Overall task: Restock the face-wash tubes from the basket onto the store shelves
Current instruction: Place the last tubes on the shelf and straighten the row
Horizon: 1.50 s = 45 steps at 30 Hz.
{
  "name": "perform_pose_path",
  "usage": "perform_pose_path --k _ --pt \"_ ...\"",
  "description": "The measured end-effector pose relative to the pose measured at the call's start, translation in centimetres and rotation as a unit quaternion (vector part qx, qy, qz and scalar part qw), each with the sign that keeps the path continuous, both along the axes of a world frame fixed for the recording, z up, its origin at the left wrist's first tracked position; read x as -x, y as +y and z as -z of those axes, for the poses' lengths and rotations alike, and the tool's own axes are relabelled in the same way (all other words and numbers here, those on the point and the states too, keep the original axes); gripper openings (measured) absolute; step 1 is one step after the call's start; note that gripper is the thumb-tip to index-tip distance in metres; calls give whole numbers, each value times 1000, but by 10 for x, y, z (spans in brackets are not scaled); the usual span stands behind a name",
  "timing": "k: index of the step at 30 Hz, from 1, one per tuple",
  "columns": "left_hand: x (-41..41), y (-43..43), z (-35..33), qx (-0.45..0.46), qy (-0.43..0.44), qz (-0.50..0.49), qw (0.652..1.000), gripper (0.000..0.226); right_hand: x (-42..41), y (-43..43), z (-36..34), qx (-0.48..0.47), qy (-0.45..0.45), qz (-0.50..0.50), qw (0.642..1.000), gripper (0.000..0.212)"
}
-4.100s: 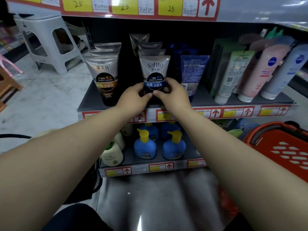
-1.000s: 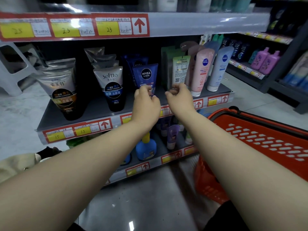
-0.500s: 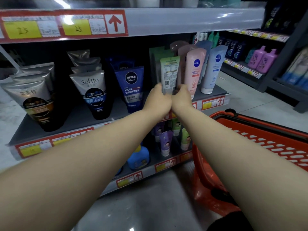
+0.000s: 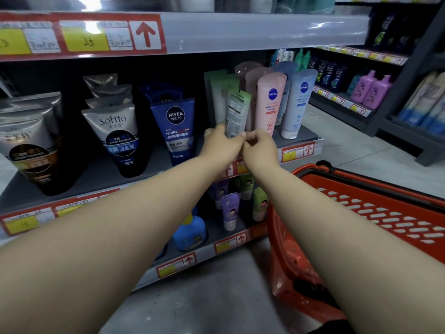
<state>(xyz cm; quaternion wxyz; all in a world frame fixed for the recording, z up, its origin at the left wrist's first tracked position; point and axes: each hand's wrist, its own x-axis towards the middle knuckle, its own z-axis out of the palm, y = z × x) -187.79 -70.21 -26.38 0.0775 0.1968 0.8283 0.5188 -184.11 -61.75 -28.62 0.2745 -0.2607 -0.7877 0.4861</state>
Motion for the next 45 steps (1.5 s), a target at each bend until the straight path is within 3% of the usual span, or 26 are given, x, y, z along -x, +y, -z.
perform_pose_path --k 3,8,13,16,21,45 --pt "4 3 1 -30 -9 -3 999 59 -3 1 -1 -34 -9 -28 999 8" --pt "7 9 4 -59 -7 -50 997 46 3 0 -2 -53 -14 -30 998 3" --pt "10 9 10 -67 44 -50 996 33 10 7 1 -25 10 -36 999 37" --pt "12 8 13 -63 52 -48 996 33 14 12 5 -66 -1 -43 997 32" --pt "13 5 15 -50 59 -42 996 31 12 12 3 -25 -6 -45 999 38" --pt "13 -5 21 -33 53 -43 997 33 10 0 5 -67 -31 -48 996 34"
